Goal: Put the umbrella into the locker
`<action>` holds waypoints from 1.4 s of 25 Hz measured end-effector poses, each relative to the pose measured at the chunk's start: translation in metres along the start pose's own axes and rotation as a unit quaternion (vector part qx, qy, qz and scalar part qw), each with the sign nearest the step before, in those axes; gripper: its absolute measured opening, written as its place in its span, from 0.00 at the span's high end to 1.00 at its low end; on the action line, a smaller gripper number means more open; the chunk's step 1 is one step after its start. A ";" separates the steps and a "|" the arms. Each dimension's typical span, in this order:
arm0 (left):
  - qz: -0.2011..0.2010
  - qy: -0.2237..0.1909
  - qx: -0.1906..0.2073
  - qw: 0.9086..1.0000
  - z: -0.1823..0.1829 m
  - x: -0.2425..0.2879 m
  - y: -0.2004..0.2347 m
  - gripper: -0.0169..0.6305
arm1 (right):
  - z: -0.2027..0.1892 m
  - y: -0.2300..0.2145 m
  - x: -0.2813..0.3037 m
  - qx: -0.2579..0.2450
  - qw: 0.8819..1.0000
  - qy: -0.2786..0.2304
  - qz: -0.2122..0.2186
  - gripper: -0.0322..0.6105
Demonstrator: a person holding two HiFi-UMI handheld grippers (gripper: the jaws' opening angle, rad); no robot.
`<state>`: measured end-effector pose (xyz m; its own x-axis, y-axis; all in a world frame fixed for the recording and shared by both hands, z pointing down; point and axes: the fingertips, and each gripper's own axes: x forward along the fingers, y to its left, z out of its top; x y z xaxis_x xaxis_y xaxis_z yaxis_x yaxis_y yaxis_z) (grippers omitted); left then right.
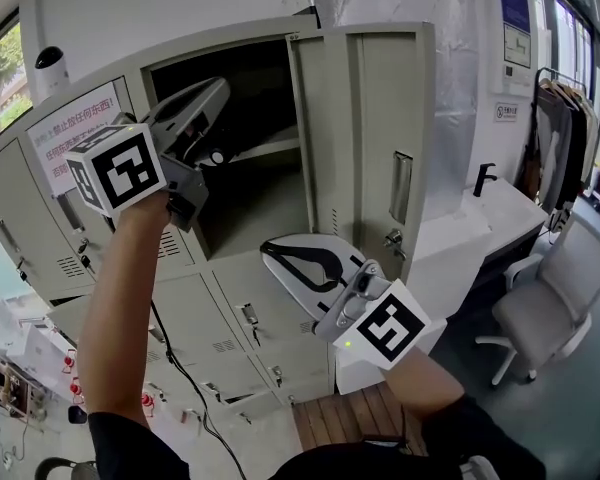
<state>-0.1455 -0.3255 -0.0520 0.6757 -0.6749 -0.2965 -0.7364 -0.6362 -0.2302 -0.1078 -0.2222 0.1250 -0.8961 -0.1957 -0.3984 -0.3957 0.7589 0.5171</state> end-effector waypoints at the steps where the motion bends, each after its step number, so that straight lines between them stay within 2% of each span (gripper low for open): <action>1: -0.005 -0.007 -0.003 1.000 0.002 -0.005 -0.007 0.95 | -0.002 0.000 0.000 0.001 1.000 0.002 0.000 0.93; 6: -0.014 -0.040 -0.020 0.999 0.004 -0.037 -0.034 0.95 | -0.001 0.000 -0.003 0.005 1.000 -0.002 0.003 0.93; 10: -0.017 -0.057 -0.009 0.998 -0.002 -0.065 -0.049 0.95 | -0.002 0.000 -0.007 0.015 1.000 -0.004 -0.004 0.93; 16: 0.006 -0.058 -0.046 0.997 -0.046 -0.112 -0.057 0.95 | -0.004 0.005 -0.025 0.026 0.999 -0.019 -0.005 0.93; 20: 0.026 -0.069 -0.081 0.994 -0.074 -0.144 -0.057 0.95 | -0.002 0.000 -0.041 0.028 0.998 -0.047 -0.029 0.93; 27: 0.066 -0.073 -0.121 0.988 -0.124 -0.191 -0.058 0.95 | -0.026 0.016 -0.053 0.066 0.997 -0.027 -0.033 0.93; 30: 0.068 -0.086 -0.140 0.984 -0.136 -0.203 -0.066 0.95 | -0.039 0.022 -0.058 0.082 0.996 -0.022 -0.041 0.93; 35: 0.071 -0.071 -0.128 0.987 -0.170 -0.216 -0.082 0.95 | -0.058 0.035 -0.065 0.102 0.994 -0.007 -0.039 0.93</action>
<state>-0.2253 -0.1909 0.1885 0.5416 -0.7168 -0.4393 -0.7785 -0.6248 0.0597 -0.0745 -0.2188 0.2126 -0.8607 -0.2516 -0.4426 -0.4137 0.8524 0.3199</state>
